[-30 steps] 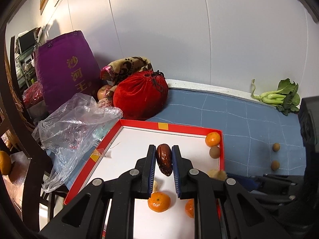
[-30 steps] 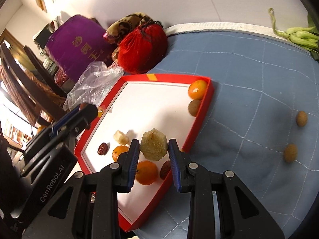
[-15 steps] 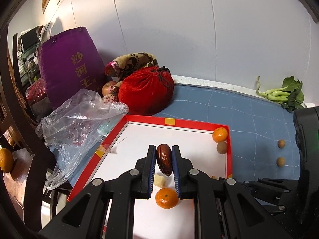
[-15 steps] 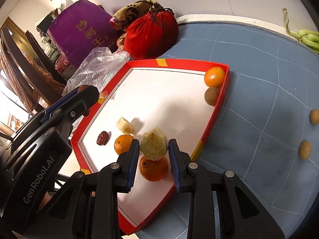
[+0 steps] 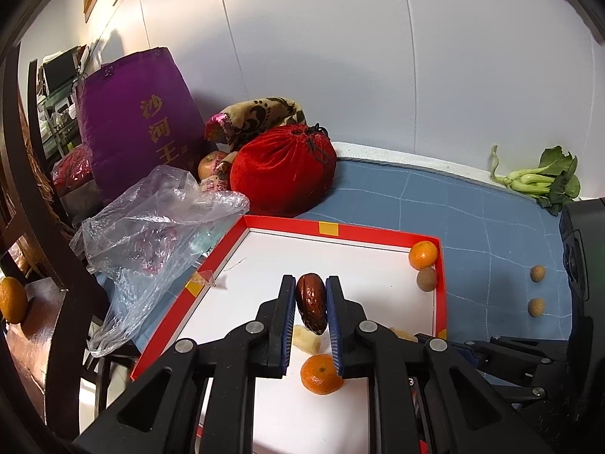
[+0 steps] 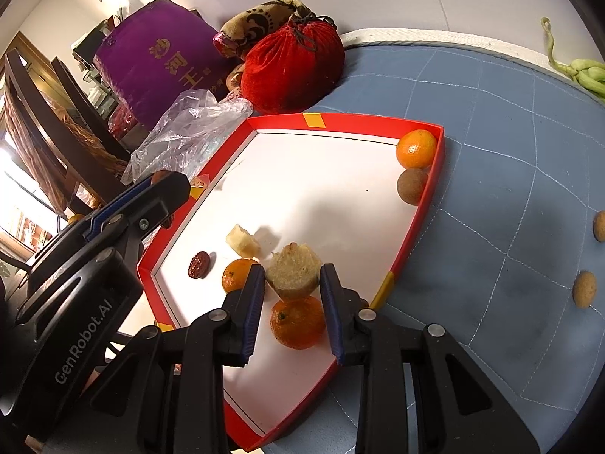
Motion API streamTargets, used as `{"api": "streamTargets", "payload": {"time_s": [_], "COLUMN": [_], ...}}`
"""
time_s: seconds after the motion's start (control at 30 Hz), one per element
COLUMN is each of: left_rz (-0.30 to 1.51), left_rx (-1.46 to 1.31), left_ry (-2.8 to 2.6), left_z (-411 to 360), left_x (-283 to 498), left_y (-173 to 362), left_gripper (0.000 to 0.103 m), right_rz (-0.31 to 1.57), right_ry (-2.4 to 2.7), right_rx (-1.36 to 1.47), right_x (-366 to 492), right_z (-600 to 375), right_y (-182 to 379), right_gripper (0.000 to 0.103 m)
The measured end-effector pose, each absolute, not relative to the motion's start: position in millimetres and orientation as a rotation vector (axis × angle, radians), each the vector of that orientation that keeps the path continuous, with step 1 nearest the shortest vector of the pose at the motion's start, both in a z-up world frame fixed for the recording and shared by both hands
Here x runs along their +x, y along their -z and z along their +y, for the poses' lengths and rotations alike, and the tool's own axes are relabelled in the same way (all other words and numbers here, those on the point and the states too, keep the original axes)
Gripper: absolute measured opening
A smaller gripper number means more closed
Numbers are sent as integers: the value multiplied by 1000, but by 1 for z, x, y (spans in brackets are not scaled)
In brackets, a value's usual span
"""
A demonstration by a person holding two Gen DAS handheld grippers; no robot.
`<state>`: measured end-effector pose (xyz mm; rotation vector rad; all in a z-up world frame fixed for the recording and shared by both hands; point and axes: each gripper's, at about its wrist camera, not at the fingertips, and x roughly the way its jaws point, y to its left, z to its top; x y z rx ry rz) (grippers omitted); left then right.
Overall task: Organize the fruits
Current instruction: 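Carry the date and yellow chunk over the white tray and open both tools, then grasp a brown longan with the right tool while the left tool grasps another longan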
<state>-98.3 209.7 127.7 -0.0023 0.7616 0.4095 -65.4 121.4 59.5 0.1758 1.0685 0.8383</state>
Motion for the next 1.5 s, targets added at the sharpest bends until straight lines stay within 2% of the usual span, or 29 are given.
{"api": "streamTargets", "payload": {"time_s": [0.3,1.4,1.5], "left_rz": [752,649,689], "left_rx": [-16,-26,-1], "left_ry": [-402,-374,-327], "left_z": [207,192,183], "left_x": [-99,-106,-100], "left_y": [-131,-155,-148], "left_gripper": [20,20,26], "right_rz": [1059,1013,1014], "right_ry": [-838,-791,-790], "right_rx": [211,306,313], "right_x": [-60,-44,-41], "right_z": [112,82,78], "right_y": [-66,-82,-84], "right_gripper": [30,30,30]}}
